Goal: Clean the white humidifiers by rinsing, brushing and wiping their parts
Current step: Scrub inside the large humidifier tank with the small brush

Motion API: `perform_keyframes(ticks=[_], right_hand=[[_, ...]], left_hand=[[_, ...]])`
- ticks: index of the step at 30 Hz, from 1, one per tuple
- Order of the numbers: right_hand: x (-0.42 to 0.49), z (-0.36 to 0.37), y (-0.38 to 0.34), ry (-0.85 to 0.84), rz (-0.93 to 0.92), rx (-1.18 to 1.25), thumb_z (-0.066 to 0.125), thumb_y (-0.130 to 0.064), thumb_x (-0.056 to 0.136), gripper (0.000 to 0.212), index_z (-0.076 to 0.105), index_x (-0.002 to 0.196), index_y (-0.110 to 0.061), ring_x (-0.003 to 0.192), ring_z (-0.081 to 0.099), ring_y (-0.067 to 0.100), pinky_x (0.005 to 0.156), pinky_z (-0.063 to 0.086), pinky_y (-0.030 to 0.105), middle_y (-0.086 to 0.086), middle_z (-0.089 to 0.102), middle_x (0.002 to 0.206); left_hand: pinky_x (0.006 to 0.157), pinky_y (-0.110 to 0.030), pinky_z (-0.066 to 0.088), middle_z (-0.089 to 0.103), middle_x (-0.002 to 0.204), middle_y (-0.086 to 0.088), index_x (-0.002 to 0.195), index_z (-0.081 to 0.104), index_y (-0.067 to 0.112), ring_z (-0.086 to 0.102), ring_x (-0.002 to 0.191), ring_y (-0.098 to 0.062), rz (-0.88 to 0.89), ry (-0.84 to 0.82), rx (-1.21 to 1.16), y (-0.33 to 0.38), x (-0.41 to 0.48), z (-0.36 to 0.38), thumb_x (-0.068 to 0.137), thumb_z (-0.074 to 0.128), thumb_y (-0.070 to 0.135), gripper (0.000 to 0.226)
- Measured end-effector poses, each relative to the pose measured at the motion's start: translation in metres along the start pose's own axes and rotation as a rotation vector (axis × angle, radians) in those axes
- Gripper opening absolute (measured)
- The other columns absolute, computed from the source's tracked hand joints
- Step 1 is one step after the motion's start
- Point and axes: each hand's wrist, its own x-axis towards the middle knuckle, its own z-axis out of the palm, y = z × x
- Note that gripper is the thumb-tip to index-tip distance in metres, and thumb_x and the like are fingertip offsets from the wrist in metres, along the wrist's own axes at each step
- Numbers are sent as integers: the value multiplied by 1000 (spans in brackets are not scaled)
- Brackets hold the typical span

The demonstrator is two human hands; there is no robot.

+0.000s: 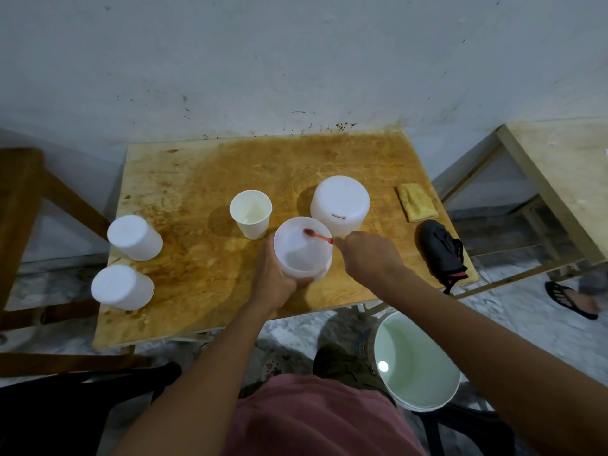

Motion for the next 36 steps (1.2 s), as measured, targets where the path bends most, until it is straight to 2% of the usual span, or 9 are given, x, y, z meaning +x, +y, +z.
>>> perform_keyframes(ticks=[5, 7, 11, 15, 19, 22, 27, 30, 36], right_hand=[[9, -22, 9, -212, -22, 94, 51, -27, 97, 27, 62, 120, -17, 84, 63, 19, 62, 47, 30, 2, 65, 97], [6, -18, 4, -183, -85, 127, 49, -33, 99, 30, 63, 124, -23, 80, 61, 18, 60, 45, 29, -2, 63, 92], [1, -7, -7, 12, -96, 31, 43, -19, 102, 37, 55, 135, -29, 79, 61, 22, 58, 40, 31, 3, 59, 93], [3, -5, 3, -103, -100, 184, 41, -30, 103, 32, 63, 126, -29, 74, 56, 19, 52, 34, 26, -6, 49, 75], [-1, -3, 2, -28, -109, 122, 40, -22, 103, 37, 55, 135, -30, 73, 49, 18, 51, 32, 28, -3, 44, 78], [-1, -1, 0, -117, -106, 228, 43, -29, 102, 34, 60, 132, -30, 73, 53, 17, 53, 34, 26, -5, 48, 76], [-1, 2, -17, -53, -8, 238, 39, -23, 104, 31, 61, 126, -21, 92, 65, 29, 68, 50, 34, 10, 65, 104], [1, 3, -22, -108, -24, 335, 42, -26, 102, 29, 70, 109, -17, 82, 63, 26, 60, 43, 30, 8, 68, 96], [0, -1, -20, -97, -5, 298, 41, -26, 104, 30, 64, 120, -18, 85, 65, 25, 71, 56, 37, 7, 67, 99]], left_hand=[[101, -52, 49, 42, 140, 11, 140, 24, 47, 43, 129, -18, -115, -6, -56, -5, 2, 2, 42, 89, 46, 118], [103, -51, 48, 42, 141, 10, 143, 23, 42, 43, 130, -16, -87, -16, -31, -7, 3, 2, 46, 93, 42, 119], [107, -44, 44, 42, 143, 7, 147, 24, 34, 43, 131, -15, -52, -16, 19, -11, 2, 2, 48, 94, 42, 121], [107, -47, 45, 42, 144, 7, 147, 24, 35, 43, 132, -15, -43, -11, 40, -13, 3, 2, 46, 92, 49, 122], [105, -48, 47, 44, 143, 8, 147, 25, 34, 44, 132, -14, -25, -11, 57, -12, 4, 2, 46, 89, 55, 121], [103, -48, 48, 44, 142, 8, 146, 26, 34, 45, 131, -15, -35, -8, 60, -13, 5, 3, 45, 91, 55, 121], [103, -48, 49, 48, 139, 10, 146, 28, 36, 47, 129, -14, -71, -26, 20, -16, 8, 4, 41, 90, 59, 124], [106, -45, 46, 47, 139, 10, 144, 27, 36, 46, 128, -14, -111, -21, -25, -9, 6, 4, 38, 88, 59, 125], [103, -49, 48, 49, 138, 10, 144, 29, 37, 48, 128, -16, -118, -20, -64, -8, 6, 5, 40, 83, 68, 121]])
